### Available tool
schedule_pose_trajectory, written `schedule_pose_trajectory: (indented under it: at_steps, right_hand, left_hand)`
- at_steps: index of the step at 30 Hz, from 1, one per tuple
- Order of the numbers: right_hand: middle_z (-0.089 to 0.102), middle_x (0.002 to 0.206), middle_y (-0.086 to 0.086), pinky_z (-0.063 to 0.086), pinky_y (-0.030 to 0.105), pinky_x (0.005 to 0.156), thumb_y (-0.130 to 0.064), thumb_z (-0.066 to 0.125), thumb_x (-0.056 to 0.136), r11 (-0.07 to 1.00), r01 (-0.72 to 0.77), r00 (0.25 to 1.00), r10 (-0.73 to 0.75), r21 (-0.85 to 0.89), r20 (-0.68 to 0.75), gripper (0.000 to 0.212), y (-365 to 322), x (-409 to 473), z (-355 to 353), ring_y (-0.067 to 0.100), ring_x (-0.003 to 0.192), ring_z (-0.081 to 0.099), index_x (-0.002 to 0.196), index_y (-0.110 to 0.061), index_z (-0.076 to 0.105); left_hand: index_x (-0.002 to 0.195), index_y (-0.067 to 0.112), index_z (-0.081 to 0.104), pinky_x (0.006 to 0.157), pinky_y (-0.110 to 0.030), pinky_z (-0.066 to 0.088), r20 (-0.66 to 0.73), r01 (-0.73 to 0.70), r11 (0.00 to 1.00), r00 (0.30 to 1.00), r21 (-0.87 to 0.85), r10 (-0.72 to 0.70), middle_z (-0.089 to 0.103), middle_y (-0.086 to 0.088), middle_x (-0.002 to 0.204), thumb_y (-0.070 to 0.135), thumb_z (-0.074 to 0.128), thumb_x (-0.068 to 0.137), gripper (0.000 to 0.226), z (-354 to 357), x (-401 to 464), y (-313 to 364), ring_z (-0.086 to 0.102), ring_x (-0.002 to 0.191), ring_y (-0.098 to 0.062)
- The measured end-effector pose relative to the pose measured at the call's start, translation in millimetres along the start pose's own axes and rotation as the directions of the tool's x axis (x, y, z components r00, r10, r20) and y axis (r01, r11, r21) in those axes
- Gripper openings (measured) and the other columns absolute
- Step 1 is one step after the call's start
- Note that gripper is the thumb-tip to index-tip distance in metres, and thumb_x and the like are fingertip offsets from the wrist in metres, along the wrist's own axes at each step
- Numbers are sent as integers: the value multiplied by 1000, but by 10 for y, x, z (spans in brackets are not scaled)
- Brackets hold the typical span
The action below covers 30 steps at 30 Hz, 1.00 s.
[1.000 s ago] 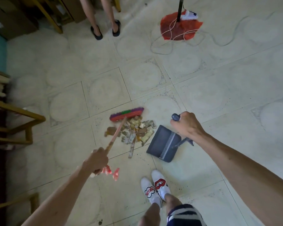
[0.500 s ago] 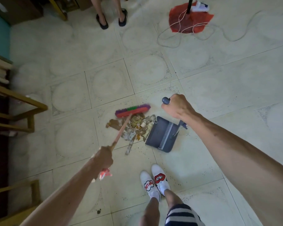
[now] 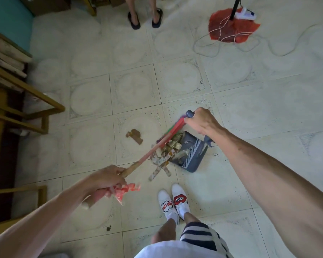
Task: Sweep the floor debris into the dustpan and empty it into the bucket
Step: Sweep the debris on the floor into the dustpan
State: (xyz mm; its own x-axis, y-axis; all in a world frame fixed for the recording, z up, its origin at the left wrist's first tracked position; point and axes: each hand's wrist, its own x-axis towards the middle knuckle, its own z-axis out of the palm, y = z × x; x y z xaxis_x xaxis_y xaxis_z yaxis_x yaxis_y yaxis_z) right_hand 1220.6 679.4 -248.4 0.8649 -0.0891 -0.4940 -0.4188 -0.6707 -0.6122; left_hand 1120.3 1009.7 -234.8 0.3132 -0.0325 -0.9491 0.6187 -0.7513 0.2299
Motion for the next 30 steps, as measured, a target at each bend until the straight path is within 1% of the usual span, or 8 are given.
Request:
schedule_pose_trajectory:
  at_steps: [6, 9, 13, 17, 21, 24, 28, 30]
  right_hand:
    - [51, 51, -1, 35, 16, 32, -29, 58, 90, 995, -79, 997, 78, -60, -17, 28, 117, -93, -70, 12, 29, 45, 67, -13, 52]
    - [51, 53, 0, 32, 13, 28, -25, 54, 92, 990, -111, 993, 114, -81, 33, 23, 163, -123, -158, 6, 22, 42, 72, -13, 50]
    - [49, 54, 2, 32, 19, 36, -24, 54, 90, 989, -96, 992, 104, -110, 69, 23, 164, -197, -113, 12, 28, 39, 70, -15, 46]
    - [48, 56, 3, 32, 22, 42, -23, 56, 86, 989, -18, 999, 24, -148, 41, 27, 113, -228, -56, 19, 41, 40, 64, -15, 45]
    - [48, 53, -1, 30, 13, 29, -24, 60, 89, 991, 33, 992, -16, -133, 124, 31, 124, -215, -79, 9, 27, 42, 63, -16, 45]
    - [51, 58, -2, 42, 19, 36, -24, 60, 93, 992, 49, 987, -30, -119, 159, 30, 125, -192, -137, 11, 36, 51, 66, -21, 47]
    - [54, 57, 1, 38, 19, 33, -28, 57, 94, 981, 60, 983, -27, -182, 180, 29, 203, -126, -346, 15, 38, 49, 69, -17, 49]
    - [56, 58, 5, 37, 19, 33, -29, 54, 94, 971, 66, 978, -17, -230, 208, 29, 248, -94, -459, 17, 37, 49, 72, -11, 52]
  left_hand:
    - [146, 30, 42, 33, -18, 42, -152, -99, 974, 980, 205, 132, 66, -5, 61, 11, 58, 95, 57, -96, -87, -254, 52, 34, -7]
    - [150, 37, 32, 34, -17, 43, -210, -78, 956, 967, 284, 142, 67, -8, 71, 10, 53, 96, 65, -46, -128, -389, 54, 33, -4]
    - [146, 24, 34, 35, -14, 43, -234, -50, 946, 963, 319, 130, 62, -11, 85, -1, 43, 94, 58, 338, 61, -303, 59, 42, -8]
    - [125, 6, 46, 36, -18, 42, -138, -30, 989, 989, 144, 50, 60, -10, 85, -2, 44, 96, 31, 768, 263, -38, 56, 51, -12]
    - [122, 9, 46, 32, -20, 41, -11, -27, 990, 1000, -136, 26, 58, -11, 76, -4, 44, 94, 31, 1285, 138, 88, 54, 41, -11]
    - [121, 16, 52, 28, -21, 40, -25, -69, 957, 998, -280, 64, 56, -3, 51, -3, 49, 94, 34, 1286, 26, 24, 48, 30, -11]
    - [133, 11, 50, 32, -23, 42, -40, -119, 898, 993, -424, 113, 59, -5, 55, -2, 54, 94, 41, 1074, -163, -393, 51, 37, -18]
    - [141, 11, 47, 37, -26, 42, -127, -126, 900, 989, -418, 79, 57, -4, 54, -1, 55, 95, 49, 962, -281, -646, 51, 40, -19]
